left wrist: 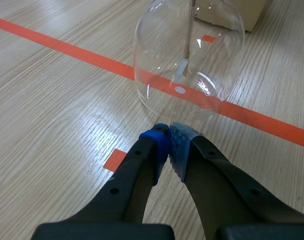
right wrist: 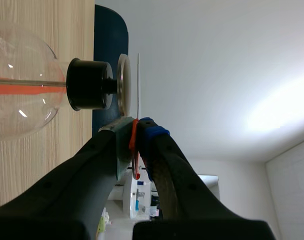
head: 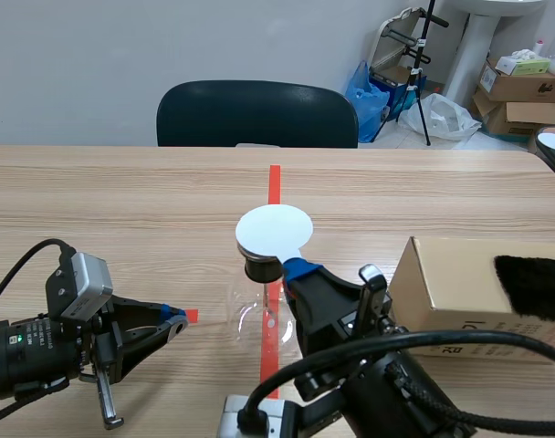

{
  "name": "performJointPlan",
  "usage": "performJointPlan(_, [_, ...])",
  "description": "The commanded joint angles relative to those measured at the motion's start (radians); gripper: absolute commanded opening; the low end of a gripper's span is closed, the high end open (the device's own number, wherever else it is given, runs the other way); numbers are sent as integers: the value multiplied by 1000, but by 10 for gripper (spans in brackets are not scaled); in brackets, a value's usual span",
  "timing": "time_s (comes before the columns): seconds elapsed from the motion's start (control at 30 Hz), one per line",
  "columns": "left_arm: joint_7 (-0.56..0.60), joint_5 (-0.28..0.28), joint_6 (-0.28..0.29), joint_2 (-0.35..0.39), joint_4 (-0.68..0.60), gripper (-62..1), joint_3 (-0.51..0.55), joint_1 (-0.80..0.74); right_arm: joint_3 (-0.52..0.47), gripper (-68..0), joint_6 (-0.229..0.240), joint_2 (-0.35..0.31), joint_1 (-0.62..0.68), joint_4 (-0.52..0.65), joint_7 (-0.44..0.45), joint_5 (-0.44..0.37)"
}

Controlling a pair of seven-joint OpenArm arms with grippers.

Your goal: Do the electroscope experiment

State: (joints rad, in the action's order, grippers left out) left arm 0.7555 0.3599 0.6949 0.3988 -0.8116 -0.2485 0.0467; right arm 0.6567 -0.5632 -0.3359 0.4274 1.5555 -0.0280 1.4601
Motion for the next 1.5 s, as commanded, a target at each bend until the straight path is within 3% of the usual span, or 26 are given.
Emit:
performJointPlan(0.0, [14,-11,1,-2,-19,-579,0,-2,-2,-665,-12,-7,-6,18,-24,1])
performJointPlan(0.57, [14,-11,1,-2,-19,-579,0,-2,-2,-665,-12,-7,-6,18,-435,1])
performJointPlan(0.87, [14,-11,1,-2,-19,-579,0,-2,-2,-665,-12,-7,-6,18,-583,1])
performJointPlan(1.13, [14,-11,1,-2,-19,-579,0,-2,-2,-665,-12,-7,-6,18,-589,1])
performJointPlan(1.47, [14,-11,1,-2,-19,-579,0,-2,-2,-665,-12,-7,-6,18,-343,1])
